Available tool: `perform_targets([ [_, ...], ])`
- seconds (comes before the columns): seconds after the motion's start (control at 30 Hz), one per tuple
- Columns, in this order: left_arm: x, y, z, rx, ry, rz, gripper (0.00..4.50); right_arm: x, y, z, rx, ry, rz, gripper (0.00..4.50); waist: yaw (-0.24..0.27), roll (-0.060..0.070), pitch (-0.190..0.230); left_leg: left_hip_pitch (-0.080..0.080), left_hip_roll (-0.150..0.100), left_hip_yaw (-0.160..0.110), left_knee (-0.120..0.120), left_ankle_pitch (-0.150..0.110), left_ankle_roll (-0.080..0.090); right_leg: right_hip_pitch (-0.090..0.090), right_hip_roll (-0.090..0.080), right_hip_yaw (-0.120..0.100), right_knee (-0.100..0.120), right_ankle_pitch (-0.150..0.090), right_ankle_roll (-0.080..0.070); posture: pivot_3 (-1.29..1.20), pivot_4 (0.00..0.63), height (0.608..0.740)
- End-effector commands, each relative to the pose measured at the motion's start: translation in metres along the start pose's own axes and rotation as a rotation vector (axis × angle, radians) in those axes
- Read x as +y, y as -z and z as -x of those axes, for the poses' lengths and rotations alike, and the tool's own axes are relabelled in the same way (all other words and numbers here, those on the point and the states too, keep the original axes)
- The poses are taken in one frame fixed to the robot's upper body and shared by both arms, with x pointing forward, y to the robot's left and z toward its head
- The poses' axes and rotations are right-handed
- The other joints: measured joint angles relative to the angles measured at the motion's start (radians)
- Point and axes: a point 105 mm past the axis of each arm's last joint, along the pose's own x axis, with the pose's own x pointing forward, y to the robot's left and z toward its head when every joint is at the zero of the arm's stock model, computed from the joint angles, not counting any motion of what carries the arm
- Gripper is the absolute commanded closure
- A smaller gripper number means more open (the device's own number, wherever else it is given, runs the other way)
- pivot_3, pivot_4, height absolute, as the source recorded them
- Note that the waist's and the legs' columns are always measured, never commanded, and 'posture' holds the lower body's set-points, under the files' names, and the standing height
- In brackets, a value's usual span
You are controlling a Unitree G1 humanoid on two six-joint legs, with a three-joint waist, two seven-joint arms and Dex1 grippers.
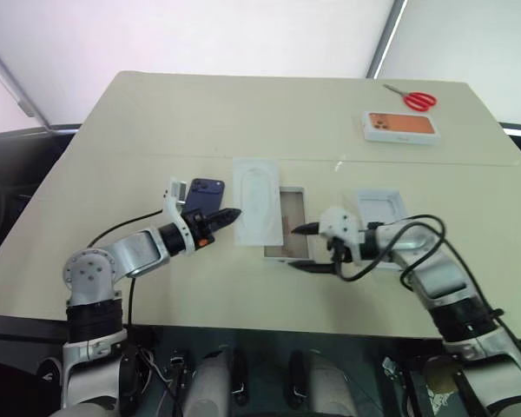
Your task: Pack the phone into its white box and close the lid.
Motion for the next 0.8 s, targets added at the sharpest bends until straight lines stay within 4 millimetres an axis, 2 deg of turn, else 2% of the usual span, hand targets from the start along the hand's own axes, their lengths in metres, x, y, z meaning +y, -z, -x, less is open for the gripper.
perform_targets([
  [0.03,-0.01,0.001,-0.011,0.005,0.047,-0.017,4.5,-0.013,-0.009,0.029,-0.002,0.064,0.037,0.57,0.001,0.0,0.0,0.0,0.0,0.0,0.0,0.0,0.0,0.0,0.0,0.0,0.0,0.0,0.0,0.0,0.15,0.738],
  [0.17,-0.002,0.008,-0.02,0.031,0.024,0.014,4.5,-0.026,0.002,0.049,0.051,0.15,0.044,0.57,-0.001,-0.001,0.0,0.0,0.0,0.0,0.0,0.0,0.0,0.0,0.0,0.0,0.0,0.0,0.0,0.0,0.15,0.738],
  [0.23,-0.005,0.012,-0.025,0.058,0.049,0.019,4.5,-0.032,0.009,0.054,0.061,0.188,0.038,0.57,-0.002,-0.001,0.0,0.0,0.0,0.0,0.0,0.0,0.0,0.0,0.0,0.0,0.0,0.0,0.0,0.0,0.15,0.738],
  [0.43,0.001,0.013,-0.038,0.07,0.042,0.048,4.5,-0.026,0.011,0.047,0.057,0.191,0.057,0.57,-0.001,-0.001,0.001,0.0,0.0,0.0,0.0,0.0,0.0,0.0,0.001,0.0,0.0,0.0,0.0,0.0,0.15,0.738],
  [0.53,-0.003,0.016,-0.043,0.104,0.06,0.043,4.5,-0.029,0.009,0.046,0.045,0.212,0.07,0.57,-0.001,-0.001,0.001,0.0,0.0,0.0,0.0,0.0,0.0,0.0,0.001,0.0,0.0,0.0,0.0,0.0,0.15,0.738],
  [0.8,-0.002,0.022,-0.046,0.133,0.06,0.043,4.5,-0.03,0.009,0.044,0.046,0.217,0.085,0.57,-0.001,-0.001,0.001,0.0,0.0,0.0,0.0,0.0,0.0,0.0,0.001,0.0,0.0,0.0,0.0,0.0,0.15,0.738],
])
